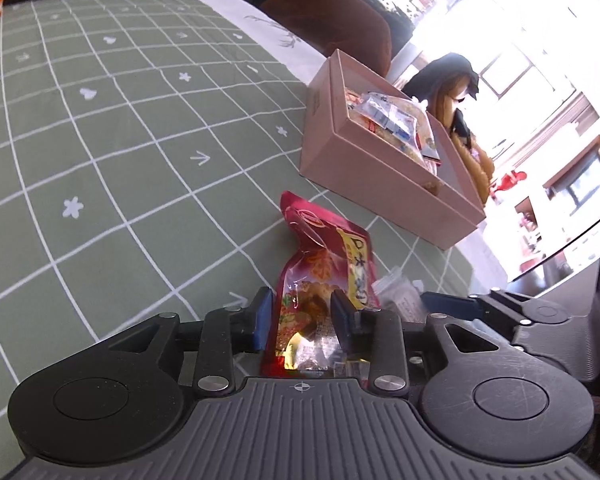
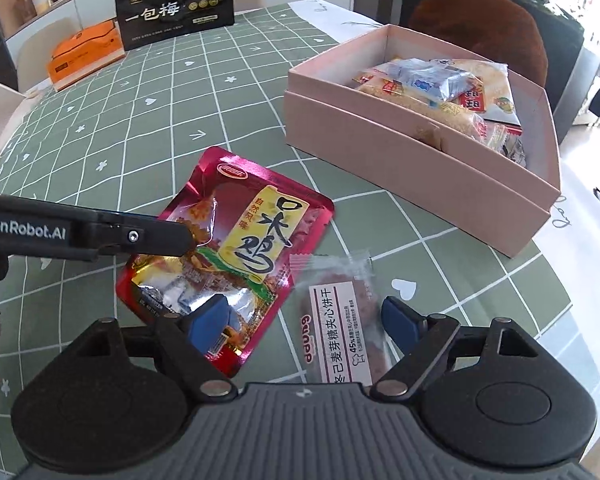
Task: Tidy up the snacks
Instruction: 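Lift the red duck-snack bag with the left tool while the right tool holds the cookie packet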
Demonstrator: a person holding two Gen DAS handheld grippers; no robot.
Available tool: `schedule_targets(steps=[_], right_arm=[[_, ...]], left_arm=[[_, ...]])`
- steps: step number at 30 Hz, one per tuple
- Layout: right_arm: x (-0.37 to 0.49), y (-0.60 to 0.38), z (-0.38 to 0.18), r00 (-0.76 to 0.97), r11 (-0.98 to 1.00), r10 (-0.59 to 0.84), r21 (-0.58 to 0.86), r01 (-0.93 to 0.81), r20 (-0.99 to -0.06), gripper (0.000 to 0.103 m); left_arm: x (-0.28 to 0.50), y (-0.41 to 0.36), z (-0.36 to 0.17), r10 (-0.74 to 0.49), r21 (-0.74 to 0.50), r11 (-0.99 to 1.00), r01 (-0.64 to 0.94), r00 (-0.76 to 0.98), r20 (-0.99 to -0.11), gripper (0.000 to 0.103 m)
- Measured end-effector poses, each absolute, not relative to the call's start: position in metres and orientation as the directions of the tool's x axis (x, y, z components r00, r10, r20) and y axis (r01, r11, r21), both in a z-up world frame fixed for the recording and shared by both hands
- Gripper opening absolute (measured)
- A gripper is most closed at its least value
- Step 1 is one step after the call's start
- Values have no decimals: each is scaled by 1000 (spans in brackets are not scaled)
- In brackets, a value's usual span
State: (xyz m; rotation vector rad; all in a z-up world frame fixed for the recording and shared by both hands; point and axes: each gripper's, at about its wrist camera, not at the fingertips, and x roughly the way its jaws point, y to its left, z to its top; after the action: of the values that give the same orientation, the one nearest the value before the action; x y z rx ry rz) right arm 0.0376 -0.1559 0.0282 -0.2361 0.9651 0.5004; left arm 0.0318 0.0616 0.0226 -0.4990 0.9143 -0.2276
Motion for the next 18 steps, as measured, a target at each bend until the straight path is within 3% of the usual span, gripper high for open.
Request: schedule_targets(steps=[5,9,11,13,18], right_arm=[[36,-157,28,470,849,326,36,-527,-820,84],[38,-158,29,460,836,349,49,-547,-816,81],[39,-161,33,448,830,359,61,-554,-819,62],[41,-169,40,463,845,358,71,-529,-811,51],[58,-189,38,511,910,267,40,-412,-817,51]], left_arm=[[43,54,26,-414,-514,857,-16,572,-708,43],[53,46,21,-406,-505,863,-12,578,-708,41],[55,43,21,-402,-497,867,-5,583,-707,41],[55,40,21,-390,-476,879,6,583,-713,41],[59,35,25,-378,-450,893,22,581,-721,41]])
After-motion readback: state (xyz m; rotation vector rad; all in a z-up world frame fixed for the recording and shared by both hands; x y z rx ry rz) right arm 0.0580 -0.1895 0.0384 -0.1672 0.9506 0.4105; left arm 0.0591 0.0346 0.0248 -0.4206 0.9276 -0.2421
